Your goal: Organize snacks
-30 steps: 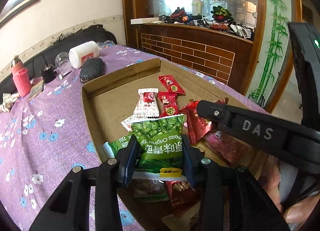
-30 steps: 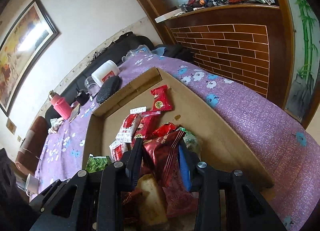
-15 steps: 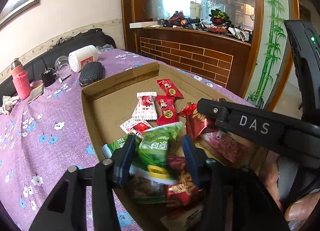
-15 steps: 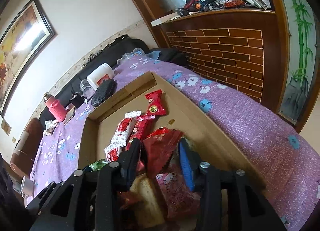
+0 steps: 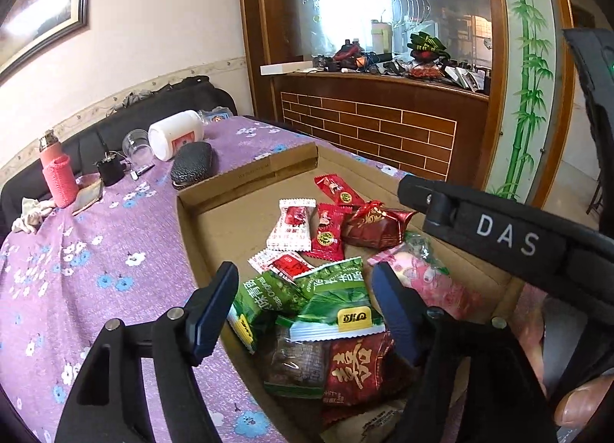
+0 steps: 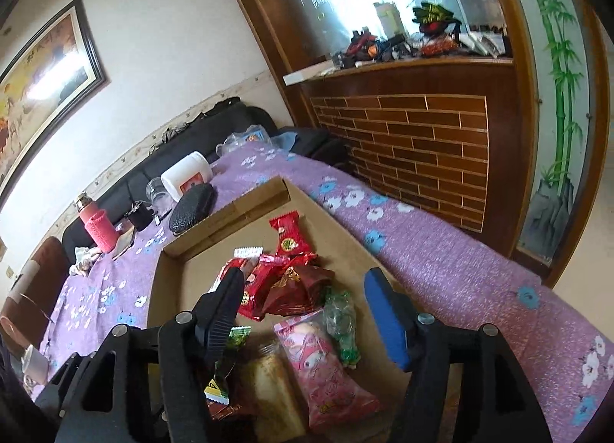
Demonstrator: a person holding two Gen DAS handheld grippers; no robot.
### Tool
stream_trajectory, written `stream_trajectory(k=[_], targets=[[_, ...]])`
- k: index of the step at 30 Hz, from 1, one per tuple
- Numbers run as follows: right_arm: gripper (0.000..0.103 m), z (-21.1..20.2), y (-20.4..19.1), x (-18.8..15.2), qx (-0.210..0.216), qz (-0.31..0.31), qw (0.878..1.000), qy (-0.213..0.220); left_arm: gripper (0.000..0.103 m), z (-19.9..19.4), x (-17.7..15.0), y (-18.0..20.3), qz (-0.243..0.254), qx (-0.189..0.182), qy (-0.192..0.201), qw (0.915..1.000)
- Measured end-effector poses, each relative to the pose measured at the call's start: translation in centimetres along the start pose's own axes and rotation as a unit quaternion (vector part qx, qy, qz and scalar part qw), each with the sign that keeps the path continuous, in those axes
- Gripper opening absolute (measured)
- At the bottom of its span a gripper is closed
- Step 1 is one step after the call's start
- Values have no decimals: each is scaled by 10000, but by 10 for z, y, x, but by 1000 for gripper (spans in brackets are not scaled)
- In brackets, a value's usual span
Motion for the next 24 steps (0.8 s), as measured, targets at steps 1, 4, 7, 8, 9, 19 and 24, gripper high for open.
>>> stream_trajectory(k=[1, 4, 7, 8, 9, 19, 24], targets=[[69, -2, 0, 0, -18, -13, 10000, 44, 73, -1, 0, -1, -20, 16, 8, 10000], [73, -8, -1, 1, -133, -52, 9996, 235, 74, -4, 1, -2, -62, 96, 49, 9999], [76, -15, -1, 2, -267, -75, 9987, 437, 75, -8, 3, -4, -78, 225, 47, 9997], [76, -16, -1, 2, -274, -86, 9984, 480, 75, -10, 4, -4, -85, 233, 44, 9997], [76, -17, -1, 2, -264, -83, 9983, 506, 75, -12, 5, -4, -76, 239, 42, 9997], [77, -20, 4, 2, -399, -23, 9976, 563, 82, -45, -1, -6, 65, 562, 92, 9984], [77, -21, 6, 2, -486, -2, 9971, 591, 82, -60, -8, -10, 42, 663, 132, 9977]])
Point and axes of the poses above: each gripper's, at about its wrist camera, not at the fingertips, and z roughly the way its jaws point, y to its right, x to its top, the point moved 2 cm from there along z, roughly the way its jaws point, and after that the axes turned 11 degrees about -y, right-handed, at the moved point
